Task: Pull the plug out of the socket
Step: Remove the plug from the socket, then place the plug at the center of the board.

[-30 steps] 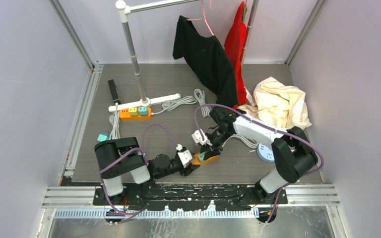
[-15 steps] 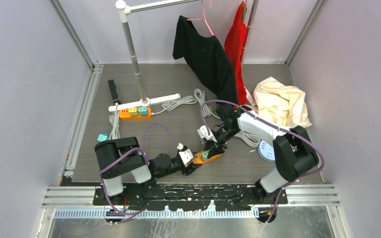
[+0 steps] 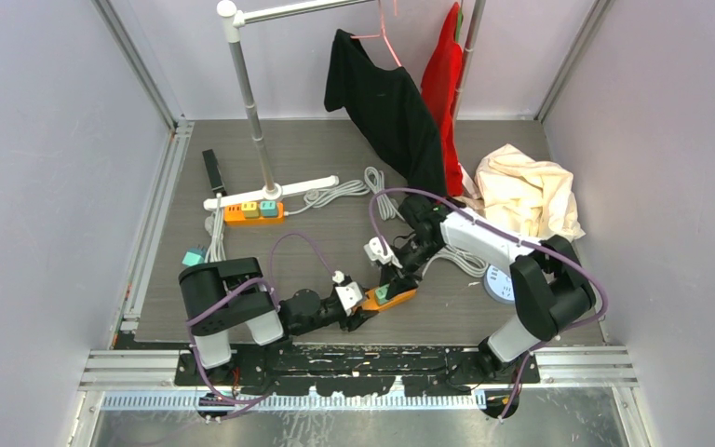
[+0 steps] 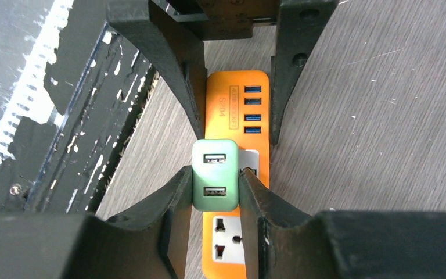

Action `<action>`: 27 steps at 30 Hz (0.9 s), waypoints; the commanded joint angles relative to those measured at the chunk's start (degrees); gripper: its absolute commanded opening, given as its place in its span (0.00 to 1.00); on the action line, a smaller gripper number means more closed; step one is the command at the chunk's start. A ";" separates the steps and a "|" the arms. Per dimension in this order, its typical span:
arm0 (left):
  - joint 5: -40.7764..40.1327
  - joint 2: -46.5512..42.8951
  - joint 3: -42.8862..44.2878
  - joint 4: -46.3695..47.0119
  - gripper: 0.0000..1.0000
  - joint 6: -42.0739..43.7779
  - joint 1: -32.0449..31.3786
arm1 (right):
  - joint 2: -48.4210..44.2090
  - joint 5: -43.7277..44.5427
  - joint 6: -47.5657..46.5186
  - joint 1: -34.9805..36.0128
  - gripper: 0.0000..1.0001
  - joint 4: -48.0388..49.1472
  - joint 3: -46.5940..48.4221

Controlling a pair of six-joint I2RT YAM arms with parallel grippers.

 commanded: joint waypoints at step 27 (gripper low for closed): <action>-1.01 1.03 -0.18 0.97 0.00 0.87 0.39 | -7.48 -7.45 13.80 -31.82 0.01 -11.01 9.28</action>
